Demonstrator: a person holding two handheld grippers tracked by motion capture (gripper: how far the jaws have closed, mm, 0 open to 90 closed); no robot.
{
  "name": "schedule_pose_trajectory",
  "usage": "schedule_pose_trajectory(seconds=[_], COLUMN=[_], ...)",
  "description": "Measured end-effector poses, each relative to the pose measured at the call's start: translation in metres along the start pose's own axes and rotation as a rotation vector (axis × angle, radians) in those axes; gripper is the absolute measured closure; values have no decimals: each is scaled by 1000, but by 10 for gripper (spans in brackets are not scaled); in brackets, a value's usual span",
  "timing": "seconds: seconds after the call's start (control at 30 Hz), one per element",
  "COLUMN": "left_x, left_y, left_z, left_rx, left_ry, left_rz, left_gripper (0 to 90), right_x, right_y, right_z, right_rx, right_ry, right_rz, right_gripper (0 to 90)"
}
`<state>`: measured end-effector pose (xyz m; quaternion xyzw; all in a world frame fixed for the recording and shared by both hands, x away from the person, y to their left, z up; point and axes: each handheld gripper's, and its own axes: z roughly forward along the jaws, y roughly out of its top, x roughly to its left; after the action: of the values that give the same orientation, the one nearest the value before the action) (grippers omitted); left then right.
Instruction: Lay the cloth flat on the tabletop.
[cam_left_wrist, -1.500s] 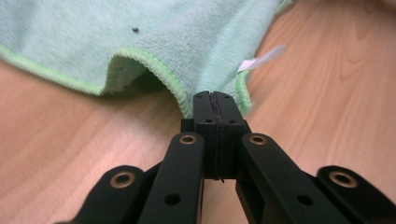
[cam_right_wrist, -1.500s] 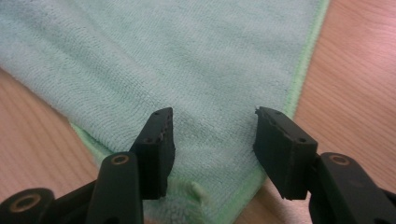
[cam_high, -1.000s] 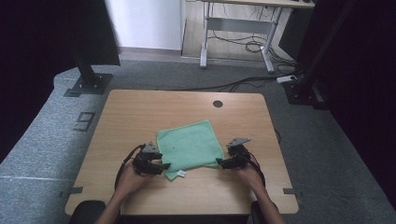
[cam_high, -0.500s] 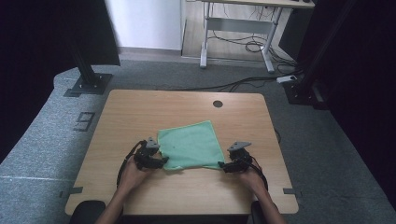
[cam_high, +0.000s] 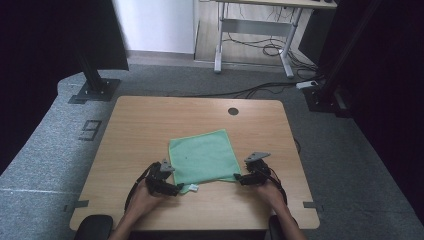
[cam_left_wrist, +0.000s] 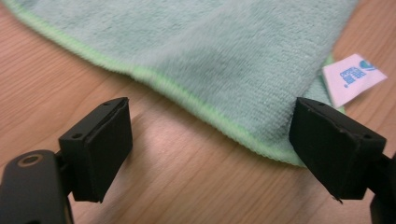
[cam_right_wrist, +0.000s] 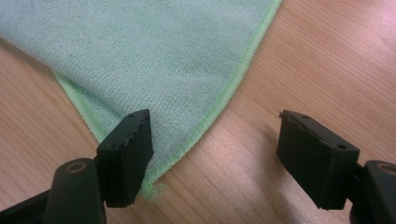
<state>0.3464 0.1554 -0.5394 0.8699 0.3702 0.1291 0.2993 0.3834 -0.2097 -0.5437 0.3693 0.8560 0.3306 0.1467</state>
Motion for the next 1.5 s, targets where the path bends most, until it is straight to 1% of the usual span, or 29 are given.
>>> schedule_pose_trajectory(seconds=[0.07,0.1,0.13,0.17,0.2,0.23,0.47,0.5,0.53,0.57,0.6,0.63,0.67,0.7,0.73,0.77,0.8,0.83,0.9,0.93,0.97,1.0,1.07,1.13,1.17,1.3,1.33,1.43,1.5], left_x=[2,7,10,10,15,16,19,20,23,23,23,22,20,17,14,11,8,8,4,4,4,4,5,5,5,5,6,7,11], left_y=[0,-1,-2,-2,-3,-3,-4,-4,-3,-2,-2,0,0,2,2,3,3,3,0,0,-3,-3,-3,-2,-3,-4,-4,-5,-6], left_z=[0,-1,-1,-1,-2,-3,-5,-5,-6,-6,-6,-8,-10,-11,-11,-12,-11,-11,-8,-8,-4,-4,-5,-5,-5,-6,-7,-8,-9], left_rx=[2,0,0,0,6,13,25,26,28,27,27,8,-9,-23,-25,-24,-19,-19,10,10,30,30,36,41,42,46,48,49,58], left_ry=[5,7,8,8,15,15,17,24,42,51,51,39,11,-20,-30,-35,-39,-39,-36,-36,-13,-13,-13,-13,-14,-15,-18,-21,-22], left_rz=[0,-24,-32,-32,-39,-40,-41,-43,-46,-49,-49,-54,-59,-58,-55,-44,-38,-38,-22,-22,-8,-8,-7,-3,-4,-1,0,2,3], left_gripper=[135,135,135,133,132,134,134,134,133,138,141,142,142,142,141,140,140,139,138,138,130,116,125,129,128,124,124,122,111], right_x=[0,-1,-1,-1,-1,0,13,13,18,19,21,23,23,23,23,23,24,24,26,26,26,25,21,20,15,10,8,8,11], right_y=[-1,-2,-2,-2,-3,-3,-3,-3,-4,-4,-4,-2,-1,1,4,7,11,11,18,18,21,22,25,26,29,33,34,35,33], right_z=[-1,-1,-2,-2,-2,-3,-6,-6,-7,-6,-7,-7,-7,-7,-7,-6,-4,-4,5,5,12,14,19,20,24,28,30,30,28], right_rx=[2,2,2,2,3,4,29,29,27,26,27,24,22,11,-3,-12,-17,-17,1,1,18,21,12,9,8,1,0,3,8], right_ry=[1,5,6,6,7,6,24,24,39,45,49,43,43,54,61,54,49,49,51,51,38,30,22,13,4,-17,-15,-16,-10], right_rz=[2,6,8,8,11,10,-36,-36,-48,-52,-59,-71,-70,-65,-52,-53,-56,-56,-77,-77,-86,-87,-64,-63,-50,-31,-11,-10,-17], right_gripper=[262,260,258,258,256,256,258,258,258,258,258,259,259,258,259,259,262,262,263,263,264,262,262,262,261,260,255,262,277])
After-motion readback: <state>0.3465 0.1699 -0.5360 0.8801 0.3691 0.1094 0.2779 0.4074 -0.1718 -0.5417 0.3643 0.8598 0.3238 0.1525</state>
